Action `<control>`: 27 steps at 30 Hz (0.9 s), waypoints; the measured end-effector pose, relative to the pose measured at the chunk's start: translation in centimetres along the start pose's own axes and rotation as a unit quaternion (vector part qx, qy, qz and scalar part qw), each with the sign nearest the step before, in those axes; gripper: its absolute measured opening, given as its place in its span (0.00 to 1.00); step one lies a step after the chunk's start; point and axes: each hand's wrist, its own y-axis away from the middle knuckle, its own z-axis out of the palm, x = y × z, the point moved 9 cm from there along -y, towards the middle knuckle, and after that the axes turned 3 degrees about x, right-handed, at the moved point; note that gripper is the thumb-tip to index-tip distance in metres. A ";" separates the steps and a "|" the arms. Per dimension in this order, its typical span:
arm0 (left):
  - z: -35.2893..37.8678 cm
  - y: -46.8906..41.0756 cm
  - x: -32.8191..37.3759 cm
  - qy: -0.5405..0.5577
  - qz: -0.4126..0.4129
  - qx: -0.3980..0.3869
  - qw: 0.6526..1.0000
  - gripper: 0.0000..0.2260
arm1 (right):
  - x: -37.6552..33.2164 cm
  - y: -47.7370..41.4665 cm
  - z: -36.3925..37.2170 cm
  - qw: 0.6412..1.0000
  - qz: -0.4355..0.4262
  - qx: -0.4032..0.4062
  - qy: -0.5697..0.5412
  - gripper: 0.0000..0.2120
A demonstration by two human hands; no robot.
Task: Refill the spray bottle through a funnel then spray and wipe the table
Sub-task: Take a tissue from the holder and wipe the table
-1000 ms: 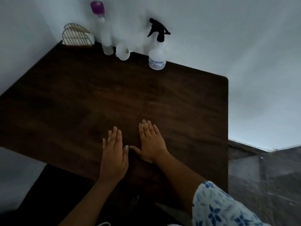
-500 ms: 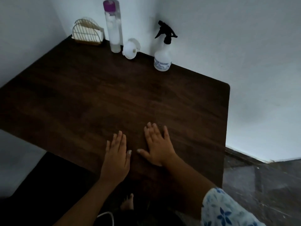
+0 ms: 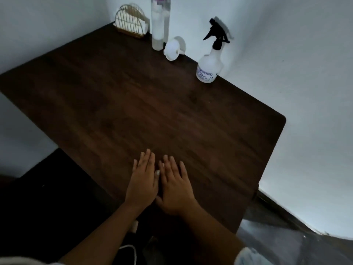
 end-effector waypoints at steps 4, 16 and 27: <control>-0.4 0.9 -0.6 -0.003 -0.035 0.036 0.999 0.32 | 5.5 -4.2 -1.7 0.998 0.021 0.017 0.054 0.39; 2.1 2.0 2.5 -0.018 -0.063 0.043 0.997 0.30 | 8.7 3.0 -1.3 0.997 0.047 0.043 0.031 0.44; 1.6 -1.7 4.2 -0.026 -0.065 0.065 0.995 0.32 | 19.9 -9.7 -6.1 0.992 0.114 0.036 0.050 0.41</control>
